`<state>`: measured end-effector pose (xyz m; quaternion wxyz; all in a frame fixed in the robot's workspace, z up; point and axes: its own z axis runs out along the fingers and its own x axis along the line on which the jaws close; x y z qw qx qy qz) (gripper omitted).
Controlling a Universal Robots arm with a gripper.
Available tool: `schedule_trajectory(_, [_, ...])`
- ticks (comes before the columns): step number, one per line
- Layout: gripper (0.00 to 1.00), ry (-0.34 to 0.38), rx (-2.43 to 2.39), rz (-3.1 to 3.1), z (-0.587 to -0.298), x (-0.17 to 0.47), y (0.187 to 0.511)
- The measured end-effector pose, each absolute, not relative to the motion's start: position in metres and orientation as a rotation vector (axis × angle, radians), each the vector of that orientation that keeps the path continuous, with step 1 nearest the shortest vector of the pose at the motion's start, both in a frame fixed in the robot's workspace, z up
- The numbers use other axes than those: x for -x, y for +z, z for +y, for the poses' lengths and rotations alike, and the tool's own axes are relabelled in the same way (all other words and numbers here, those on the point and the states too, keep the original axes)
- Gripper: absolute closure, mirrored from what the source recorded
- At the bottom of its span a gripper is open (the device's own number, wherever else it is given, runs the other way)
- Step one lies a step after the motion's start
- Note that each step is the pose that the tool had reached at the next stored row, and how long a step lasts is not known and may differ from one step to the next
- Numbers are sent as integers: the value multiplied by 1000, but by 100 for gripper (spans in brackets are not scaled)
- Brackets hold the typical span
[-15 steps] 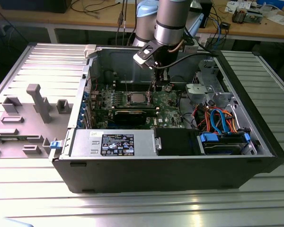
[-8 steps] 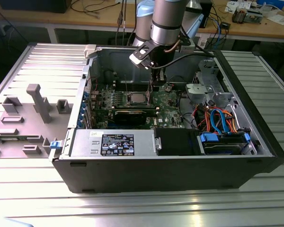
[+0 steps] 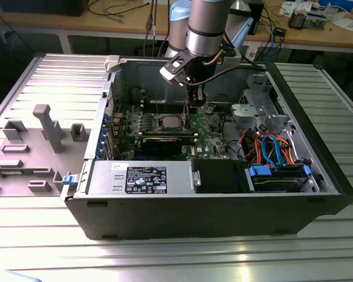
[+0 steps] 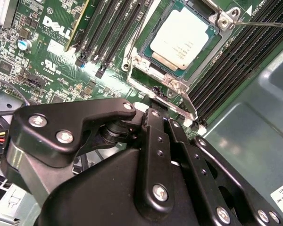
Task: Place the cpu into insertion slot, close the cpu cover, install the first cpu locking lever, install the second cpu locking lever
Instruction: 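Close the cpu cover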
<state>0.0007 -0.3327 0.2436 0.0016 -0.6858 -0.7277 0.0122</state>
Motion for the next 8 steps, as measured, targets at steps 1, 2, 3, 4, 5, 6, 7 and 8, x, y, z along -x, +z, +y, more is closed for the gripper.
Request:
schedule_trajectory(1, [89,38,2152,-2284,-333,0,244])
schedule_trajectory(2, [89,38,2152,-2284,-333,0,243])
schedule_trajectory(3, [89,38,2152,-2284,-333,1,243])
schedule_trajectory(4, [89,39,2152,-2284,-333,1,243])
schedule_trajectory(5, [89,39,2152,-2284,-333,2,243])
schedule_trajectory(6, [89,39,2152,-2284,-333,2,243])
schedule_trajectory(7, [89,39,2152,-2284,-333,2,243])
schedule_trajectory(8, [89,39,2152,-2284,-333,2,243])
